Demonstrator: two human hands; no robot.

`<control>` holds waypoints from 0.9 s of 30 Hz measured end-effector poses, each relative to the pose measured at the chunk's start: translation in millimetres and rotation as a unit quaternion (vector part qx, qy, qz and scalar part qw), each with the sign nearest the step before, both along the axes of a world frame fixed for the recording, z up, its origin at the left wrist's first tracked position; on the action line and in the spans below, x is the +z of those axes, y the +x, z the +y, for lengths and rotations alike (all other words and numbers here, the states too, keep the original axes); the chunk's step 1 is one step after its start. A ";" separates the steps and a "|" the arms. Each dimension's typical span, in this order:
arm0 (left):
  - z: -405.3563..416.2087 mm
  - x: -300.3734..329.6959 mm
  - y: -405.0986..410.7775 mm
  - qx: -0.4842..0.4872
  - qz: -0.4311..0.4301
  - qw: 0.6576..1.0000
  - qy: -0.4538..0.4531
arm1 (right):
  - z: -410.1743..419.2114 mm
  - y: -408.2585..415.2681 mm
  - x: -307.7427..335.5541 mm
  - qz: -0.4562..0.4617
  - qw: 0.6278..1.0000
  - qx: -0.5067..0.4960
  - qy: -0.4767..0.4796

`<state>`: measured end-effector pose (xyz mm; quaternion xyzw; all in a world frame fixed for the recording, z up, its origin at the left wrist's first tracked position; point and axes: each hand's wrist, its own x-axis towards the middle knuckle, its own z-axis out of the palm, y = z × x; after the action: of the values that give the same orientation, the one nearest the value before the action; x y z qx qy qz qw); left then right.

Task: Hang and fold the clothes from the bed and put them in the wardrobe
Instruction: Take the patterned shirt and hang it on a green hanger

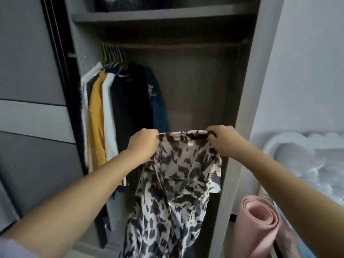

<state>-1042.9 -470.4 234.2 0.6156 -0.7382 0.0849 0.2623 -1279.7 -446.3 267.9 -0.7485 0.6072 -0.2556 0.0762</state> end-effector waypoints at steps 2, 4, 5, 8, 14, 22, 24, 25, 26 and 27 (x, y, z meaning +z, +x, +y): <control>-36.7 9.8 15.1 0.010 -0.020 0.999 -0.025 | -34.3 11.2 13.3 0.024 1.000 0.017 -0.006; -69.6 14.3 31.1 0.016 -0.047 0.998 -0.036 | -65.4 24.8 23.4 0.077 0.997 0.029 0.006; -84.9 13.4 39.8 0.021 -0.048 0.998 -0.031 | -79.4 32.3 26.7 0.107 0.994 0.032 0.013; -126.7 -0.6 65.1 0.040 -0.014 0.999 0.032 | -113.0 52.0 28.5 0.146 0.987 0.035 0.055; -213.6 19.2 69.9 -0.068 0.286 0.952 0.089 | -163.9 64.5 32.0 0.191 0.952 0.003 0.240; -286.5 75.3 32.9 -0.299 0.173 0.914 0.213 | -234.3 30.5 76.1 0.084 0.969 -0.135 0.187; -298.4 76.3 21.9 -0.337 0.073 0.921 0.183 | -253.1 5.4 96.1 0.128 0.964 -0.235 -0.011; -304.2 75.0 17.2 -0.344 0.039 0.923 0.166 | -260.5 -6.5 106.3 0.126 0.945 -0.289 -0.092; -308.7 73.3 13.6 -0.342 0.021 0.928 0.148 | -267.8 -18.1 116.3 0.115 0.924 -0.336 -0.142; -313.9 71.5 11.0 -0.336 0.017 0.933 0.128 | -275.3 -29.3 126.1 0.105 0.906 -0.379 -0.158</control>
<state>-1031.9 -784.3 305.6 0.3614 -0.9020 -0.1138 0.2070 -1308.9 -721.6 394.0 -0.4867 0.8013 -0.2774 -0.2099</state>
